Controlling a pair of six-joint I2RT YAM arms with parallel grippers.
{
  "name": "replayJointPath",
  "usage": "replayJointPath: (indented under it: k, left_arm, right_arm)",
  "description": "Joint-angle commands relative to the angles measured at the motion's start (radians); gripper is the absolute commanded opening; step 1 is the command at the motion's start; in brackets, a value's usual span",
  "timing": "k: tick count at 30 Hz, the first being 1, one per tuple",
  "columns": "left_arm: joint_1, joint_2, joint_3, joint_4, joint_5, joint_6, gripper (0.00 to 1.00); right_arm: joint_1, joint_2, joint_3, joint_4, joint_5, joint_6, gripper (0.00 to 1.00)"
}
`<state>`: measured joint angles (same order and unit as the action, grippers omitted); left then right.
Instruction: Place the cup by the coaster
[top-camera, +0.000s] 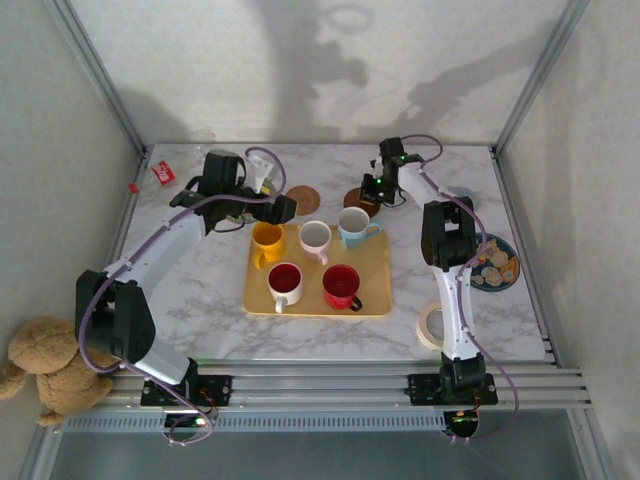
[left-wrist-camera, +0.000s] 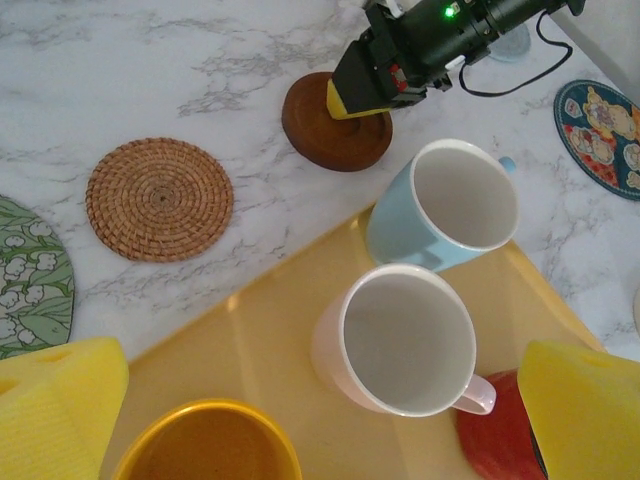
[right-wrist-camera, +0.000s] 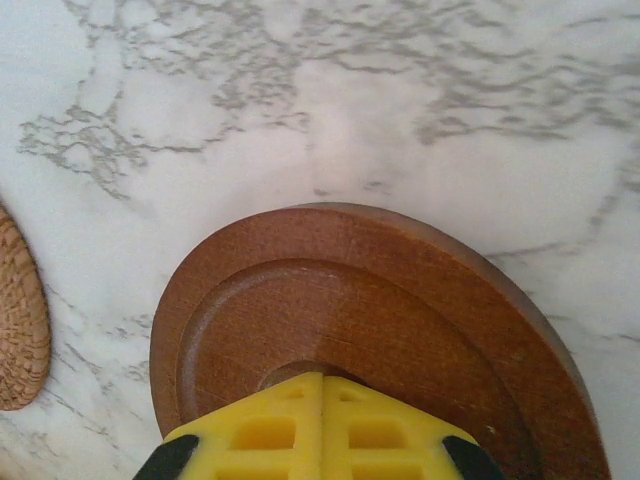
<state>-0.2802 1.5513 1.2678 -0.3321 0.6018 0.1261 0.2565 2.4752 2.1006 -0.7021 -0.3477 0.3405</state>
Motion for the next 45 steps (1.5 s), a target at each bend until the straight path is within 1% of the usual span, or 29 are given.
replayJointPath:
  k: [1, 9, 17, 23, 32, 41, 45]
  left_arm:
    - [-0.007, 0.027, 0.044, 0.015, -0.006, -0.014, 0.99]
    - [-0.007, 0.043, 0.085, -0.001, -0.039, -0.049, 0.99]
    - [-0.008, 0.012, 0.05, 0.027, -0.06, -0.091, 1.0]
    - [-0.009, 0.0, 0.043, 0.021, -0.069, -0.084, 1.0]
    - [-0.008, 0.007, 0.03, 0.036, -0.058, -0.073, 1.0]
    - [-0.008, 0.009, 0.016, 0.045, -0.051, -0.056, 1.0]
    - [-0.008, 0.012, 0.017, 0.044, -0.05, -0.049, 1.0]
  right_arm:
    - [0.019, 0.038, 0.029, -0.016, -0.042, 0.01, 0.01]
    - [0.051, 0.113, 0.135, -0.003, -0.092, 0.048, 0.01]
    - [0.054, 0.134, 0.15, 0.014, -0.123, 0.061, 0.02]
    - [0.061, 0.122, 0.131, 0.005, -0.124, 0.064, 0.01]
    - [0.069, 0.058, 0.037, 0.021, -0.105, 0.065, 0.01]
    - [0.071, 0.019, -0.001, 0.008, -0.081, 0.048, 0.01]
    - [0.07, 0.022, 0.013, 0.0, -0.078, 0.048, 0.02]
